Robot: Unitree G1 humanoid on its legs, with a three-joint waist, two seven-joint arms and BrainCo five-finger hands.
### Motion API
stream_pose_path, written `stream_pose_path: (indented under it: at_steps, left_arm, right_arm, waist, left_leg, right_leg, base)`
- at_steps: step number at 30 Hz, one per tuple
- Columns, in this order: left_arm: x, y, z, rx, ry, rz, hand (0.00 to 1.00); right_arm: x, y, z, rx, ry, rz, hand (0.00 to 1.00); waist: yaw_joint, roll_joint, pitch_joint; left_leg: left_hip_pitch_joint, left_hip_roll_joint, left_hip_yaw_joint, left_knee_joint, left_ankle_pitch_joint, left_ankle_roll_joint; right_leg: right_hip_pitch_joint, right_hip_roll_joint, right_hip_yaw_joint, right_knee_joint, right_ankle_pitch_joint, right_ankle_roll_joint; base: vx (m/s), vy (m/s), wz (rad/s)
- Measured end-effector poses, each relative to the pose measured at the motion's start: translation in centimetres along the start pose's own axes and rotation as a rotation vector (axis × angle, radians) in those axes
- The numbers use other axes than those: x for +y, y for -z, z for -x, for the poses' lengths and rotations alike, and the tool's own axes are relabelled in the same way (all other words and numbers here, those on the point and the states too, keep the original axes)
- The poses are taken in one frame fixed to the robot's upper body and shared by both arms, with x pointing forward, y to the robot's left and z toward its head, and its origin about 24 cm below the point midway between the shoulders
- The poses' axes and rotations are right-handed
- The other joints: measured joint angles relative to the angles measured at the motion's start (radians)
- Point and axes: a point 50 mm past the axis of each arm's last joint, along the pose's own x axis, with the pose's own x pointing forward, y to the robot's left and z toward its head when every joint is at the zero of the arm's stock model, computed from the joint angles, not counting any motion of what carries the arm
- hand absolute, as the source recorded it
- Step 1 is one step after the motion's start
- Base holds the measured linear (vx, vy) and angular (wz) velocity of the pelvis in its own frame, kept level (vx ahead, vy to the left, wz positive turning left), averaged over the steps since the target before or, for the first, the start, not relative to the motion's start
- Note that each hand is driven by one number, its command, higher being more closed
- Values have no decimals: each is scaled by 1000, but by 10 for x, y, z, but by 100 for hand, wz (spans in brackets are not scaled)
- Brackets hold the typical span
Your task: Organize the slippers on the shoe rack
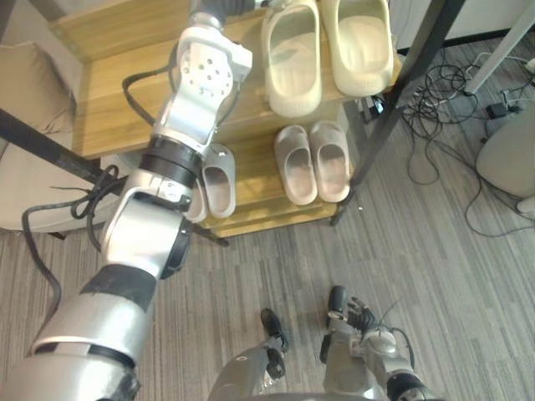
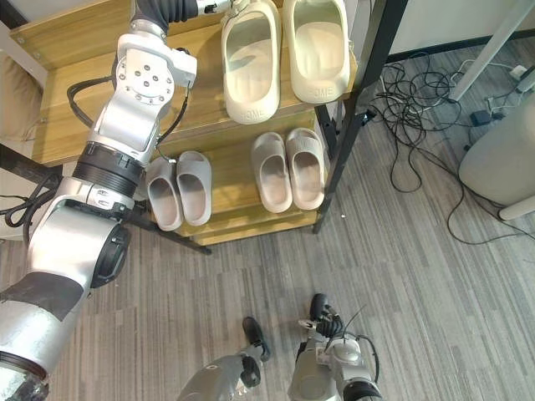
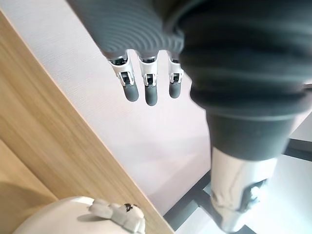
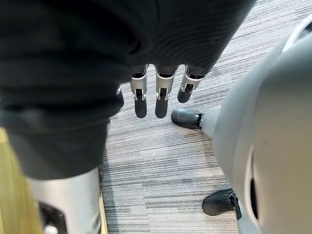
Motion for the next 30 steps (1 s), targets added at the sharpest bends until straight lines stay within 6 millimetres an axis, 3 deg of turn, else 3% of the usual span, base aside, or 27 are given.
stream_pose_path:
  at_steps: [19,24,30]
  left_arm:
    - [9,16,17,32,-67,165,0]
    - [15,36,27,115,-105,250,0]
    - [7,48,37,173,-101,362,0]
  right_arm:
    - [3,9,2,31,-12,23,0]
    - [3,9,3,32,-14,26,0]
    - [3,10,3,36,-14,27,0]
  waist:
    - [11,2,-36]
    - [16,3,-36]
    - [22,3,-36]
  left_leg:
    - [33,-12,-40,-42,21,2]
    - [38,-13,-43,-52,28,2]
    - [38,-14,-44,-54,28,2]
  right_leg:
    - [34,-9,-39,0,-8,8]
    - [37,-8,-43,0,-8,8]
    - [37,-8,-43,0,-8,8]
  base:
    - [-17,54,6]
    - [-20,46,2]
    - [-16,47,0]
